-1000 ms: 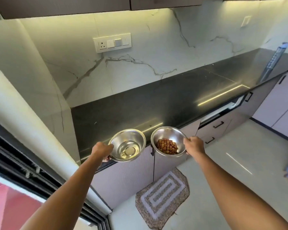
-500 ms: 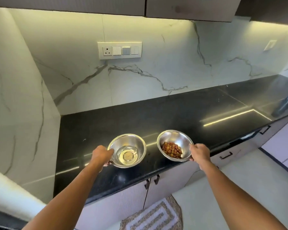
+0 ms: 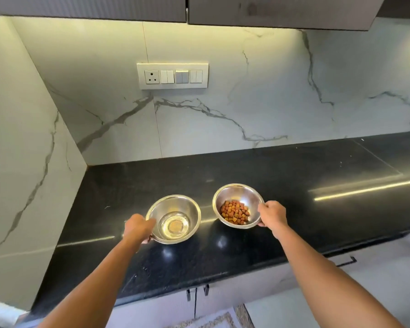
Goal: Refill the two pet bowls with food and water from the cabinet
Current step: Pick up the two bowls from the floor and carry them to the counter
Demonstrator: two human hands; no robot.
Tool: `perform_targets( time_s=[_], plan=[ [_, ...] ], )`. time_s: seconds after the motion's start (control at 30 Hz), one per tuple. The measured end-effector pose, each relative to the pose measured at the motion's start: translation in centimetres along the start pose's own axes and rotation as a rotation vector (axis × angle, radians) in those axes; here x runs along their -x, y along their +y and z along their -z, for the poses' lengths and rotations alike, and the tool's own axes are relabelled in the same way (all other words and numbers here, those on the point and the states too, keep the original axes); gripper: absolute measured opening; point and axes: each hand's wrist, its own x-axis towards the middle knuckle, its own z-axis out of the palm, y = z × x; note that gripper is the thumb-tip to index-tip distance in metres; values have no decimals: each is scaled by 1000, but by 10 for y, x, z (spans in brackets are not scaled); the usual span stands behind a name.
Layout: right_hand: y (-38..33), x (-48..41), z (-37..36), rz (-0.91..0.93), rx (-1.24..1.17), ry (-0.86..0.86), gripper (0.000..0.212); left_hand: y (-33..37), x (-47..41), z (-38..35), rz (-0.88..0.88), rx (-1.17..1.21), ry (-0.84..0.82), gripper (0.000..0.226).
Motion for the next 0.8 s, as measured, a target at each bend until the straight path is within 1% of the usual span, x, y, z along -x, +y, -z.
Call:
perform_targets(
  time_s=[0.17,0.3,0.43,0.63,0.8],
  plan=[
    [-6,-43,0,27,19,-90,17,14,0,-25,75,32,91,30],
    [-7,-60,-3,35,53,-153,16,24,0,-36,126,71,138,26],
    [-5,-69,-11,23,60,-201,17,28,-7,-43,156,90,148,25],
    [-6,-74,-22,-5,46,-228,17,29,-18,-49,175,80,147,27],
    [-7,-74,-27,-7,37,-259,15,26,-21,-51,200,124,137,26]
  ],
)
